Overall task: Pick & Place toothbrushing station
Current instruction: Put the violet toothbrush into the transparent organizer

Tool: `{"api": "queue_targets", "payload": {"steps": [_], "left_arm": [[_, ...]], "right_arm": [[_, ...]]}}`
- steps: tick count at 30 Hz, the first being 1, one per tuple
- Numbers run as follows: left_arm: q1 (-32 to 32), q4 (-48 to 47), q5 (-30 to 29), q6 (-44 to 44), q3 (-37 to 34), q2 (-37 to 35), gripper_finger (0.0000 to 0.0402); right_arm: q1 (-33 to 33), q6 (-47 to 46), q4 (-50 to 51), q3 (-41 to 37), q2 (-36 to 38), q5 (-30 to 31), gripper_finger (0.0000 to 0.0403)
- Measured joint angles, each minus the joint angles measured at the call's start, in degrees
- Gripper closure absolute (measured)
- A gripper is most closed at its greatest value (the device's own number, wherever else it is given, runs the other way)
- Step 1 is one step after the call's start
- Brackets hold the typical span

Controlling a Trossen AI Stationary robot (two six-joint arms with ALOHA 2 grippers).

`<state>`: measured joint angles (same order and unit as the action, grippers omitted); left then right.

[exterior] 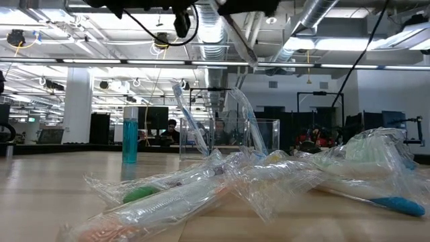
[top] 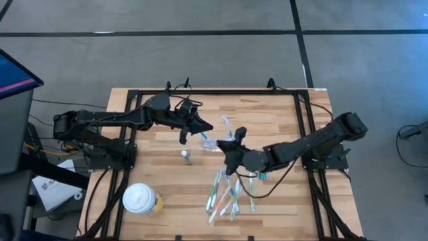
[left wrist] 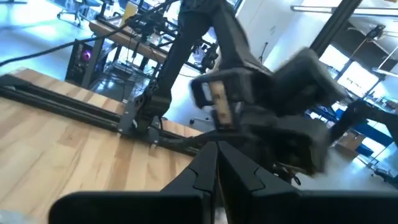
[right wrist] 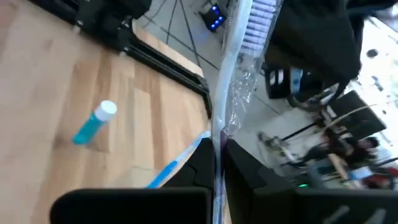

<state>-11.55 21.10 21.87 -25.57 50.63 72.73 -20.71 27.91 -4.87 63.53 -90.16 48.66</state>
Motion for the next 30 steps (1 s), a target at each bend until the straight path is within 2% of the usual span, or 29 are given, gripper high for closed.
{"api": "queue_targets", "payload": {"steps": [11, 17, 24, 30], "left_arm": [[0.0, 0.2, -1.3, 0.1, -5.2, -5.6, 0.0395], [0.1, 0.1, -1.3, 0.2, -7.8, -7.1, 0.0395], [1.5, 0.6, -1.3, 6.6, -9.3, -7.0, 0.0395], [3.3, 0.9, -1.3, 11.7, -10.7, -7.0, 0.0395]], "right_arm": [[1.5, -6.6, -14.2, -13.3, 10.1, -7.1, 0.0398], [4.6, -11.7, -22.6, -20.9, 14.0, -11.7, 0.0397], [8.5, -17.6, -31.7, -27.5, 16.2, -18.6, 0.0398], [11.2, -22.2, -37.1, -31.7, 16.3, -22.2, 0.0398]]}}
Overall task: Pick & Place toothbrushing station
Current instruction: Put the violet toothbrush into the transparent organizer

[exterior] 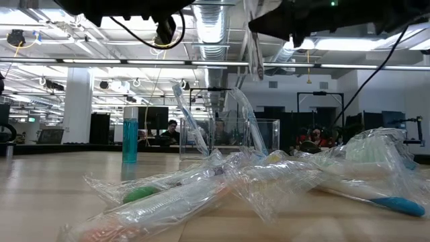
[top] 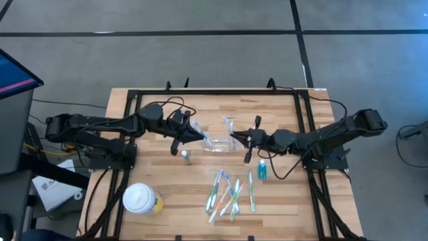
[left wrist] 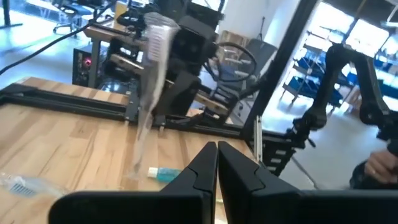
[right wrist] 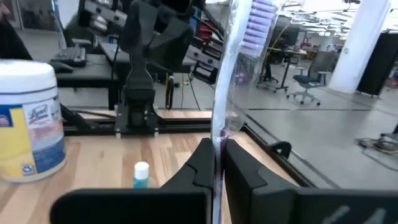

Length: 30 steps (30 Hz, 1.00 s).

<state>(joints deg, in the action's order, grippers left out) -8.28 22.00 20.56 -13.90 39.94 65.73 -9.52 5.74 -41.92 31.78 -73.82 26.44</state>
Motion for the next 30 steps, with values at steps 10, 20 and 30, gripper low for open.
{"api": "queue_targets", "payload": {"steps": [10, 20, 30], "left_arm": [[3.4, 0.1, 0.0, 5.0, -0.5, 0.0, 0.0395], [6.2, 0.0, 0.0, 5.1, -0.5, 0.0, 0.0395], [9.2, -0.1, -0.6, 7.7, -0.5, 0.0, 0.0395]], "right_arm": [[3.7, -5.1, -11.4, -7.6, -0.5, -3.2, 0.0398], [7.0, -8.9, -15.0, -12.3, -0.5, -3.1, 0.0398], [7.3, -9.4, -17.3, -14.1, -0.5, -3.0, 0.0398]]}}
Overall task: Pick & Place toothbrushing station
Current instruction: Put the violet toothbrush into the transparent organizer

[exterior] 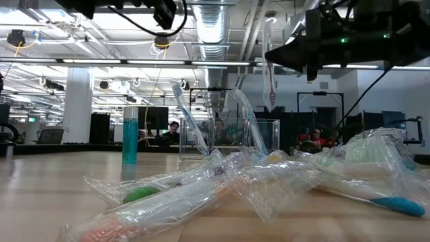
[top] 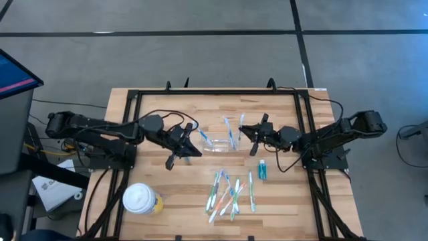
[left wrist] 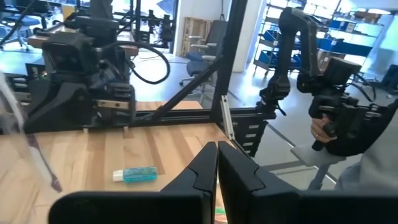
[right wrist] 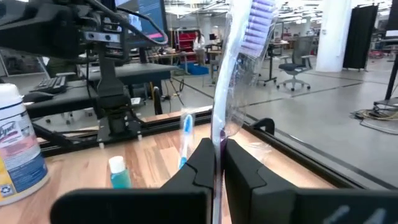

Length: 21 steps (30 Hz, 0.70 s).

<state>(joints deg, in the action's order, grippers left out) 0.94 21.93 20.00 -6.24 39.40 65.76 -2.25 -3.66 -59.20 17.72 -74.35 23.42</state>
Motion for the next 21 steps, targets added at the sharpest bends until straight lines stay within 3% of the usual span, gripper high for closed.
{"api": "queue_targets", "payload": {"steps": [11, 15, 21], "left_arm": [[2.8, 0.8, -7.1, 0.0, -4.1, 0.0, 0.0395], [3.4, 2.4, -10.7, -0.1, -5.9, 0.1, 0.0395], [4.0, 5.2, -11.0, -0.2, -7.4, 0.1, 0.0395]], "right_arm": [[0.5, -0.4, 0.9, 0.0, -0.3, 0.0, 0.0398], [0.6, -0.7, -3.1, 0.0, -4.8, 0.0, 0.0398], [1.5, -1.1, -14.2, 0.1, -14.4, -2.2, 0.0398]]}}
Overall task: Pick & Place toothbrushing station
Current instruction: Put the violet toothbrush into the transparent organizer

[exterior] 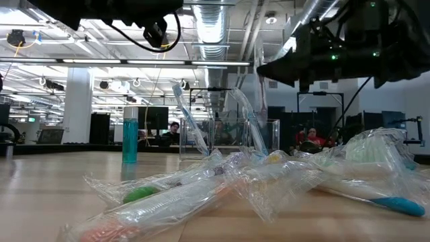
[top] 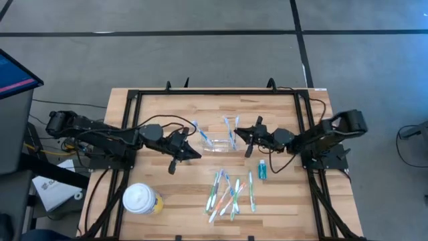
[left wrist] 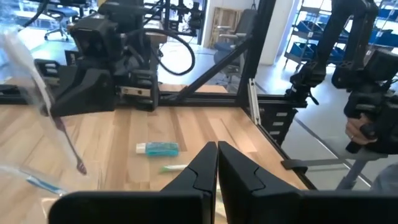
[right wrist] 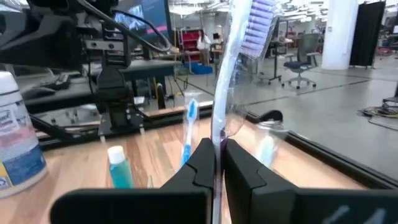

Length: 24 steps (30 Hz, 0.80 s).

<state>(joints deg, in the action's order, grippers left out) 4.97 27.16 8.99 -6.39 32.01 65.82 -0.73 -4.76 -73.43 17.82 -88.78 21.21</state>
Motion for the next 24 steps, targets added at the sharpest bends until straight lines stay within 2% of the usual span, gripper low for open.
{"api": "queue_targets", "payload": {"steps": [9, 17, 24], "left_arm": [[1.2, 0.0, 0.0, 0.0, -0.1, 0.0, 0.0395], [1.4, 0.3, 0.0, 0.0, -0.1, 0.0, 0.0395], [1.4, 0.3, 0.0, 0.1, -0.1, 0.0, 0.0395]], "right_arm": [[0.9, -3.0, -0.8, -0.1, -4.5, -0.4, 0.0395], [0.9, -3.0, -0.3, -0.1, -5.3, -0.3, 0.0354], [0.9, -2.8, 1.0, -0.1, -5.4, -0.2, 0.0345]]}}
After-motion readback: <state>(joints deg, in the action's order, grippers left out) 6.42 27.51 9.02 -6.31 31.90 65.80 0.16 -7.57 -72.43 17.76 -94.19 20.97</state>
